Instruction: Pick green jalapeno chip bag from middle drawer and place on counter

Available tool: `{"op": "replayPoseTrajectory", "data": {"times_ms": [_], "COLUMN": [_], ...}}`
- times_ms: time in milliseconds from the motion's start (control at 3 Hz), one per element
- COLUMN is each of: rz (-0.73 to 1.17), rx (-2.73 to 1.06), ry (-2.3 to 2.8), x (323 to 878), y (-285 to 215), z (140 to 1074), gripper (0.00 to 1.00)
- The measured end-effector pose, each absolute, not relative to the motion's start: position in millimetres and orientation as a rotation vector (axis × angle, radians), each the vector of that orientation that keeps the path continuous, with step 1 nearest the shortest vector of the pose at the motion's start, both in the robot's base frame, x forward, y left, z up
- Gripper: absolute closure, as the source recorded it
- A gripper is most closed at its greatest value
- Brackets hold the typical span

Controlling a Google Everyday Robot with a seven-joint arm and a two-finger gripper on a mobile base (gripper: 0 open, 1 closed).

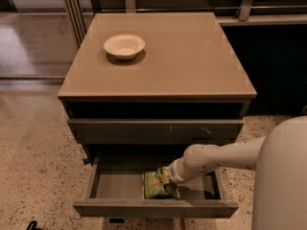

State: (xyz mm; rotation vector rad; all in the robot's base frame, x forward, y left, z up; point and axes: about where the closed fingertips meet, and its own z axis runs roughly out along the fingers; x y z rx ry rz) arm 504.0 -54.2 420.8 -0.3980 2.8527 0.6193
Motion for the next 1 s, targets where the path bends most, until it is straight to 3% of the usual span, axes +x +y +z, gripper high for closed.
{"op": "replayPoseTrajectory", "data": {"times_ms": [1000], "rz": [0.423], "rx": [-0.861], "ry": [2.587], "x": [474], "y": [-76], "z": [570], "gripper": [1.00]}}
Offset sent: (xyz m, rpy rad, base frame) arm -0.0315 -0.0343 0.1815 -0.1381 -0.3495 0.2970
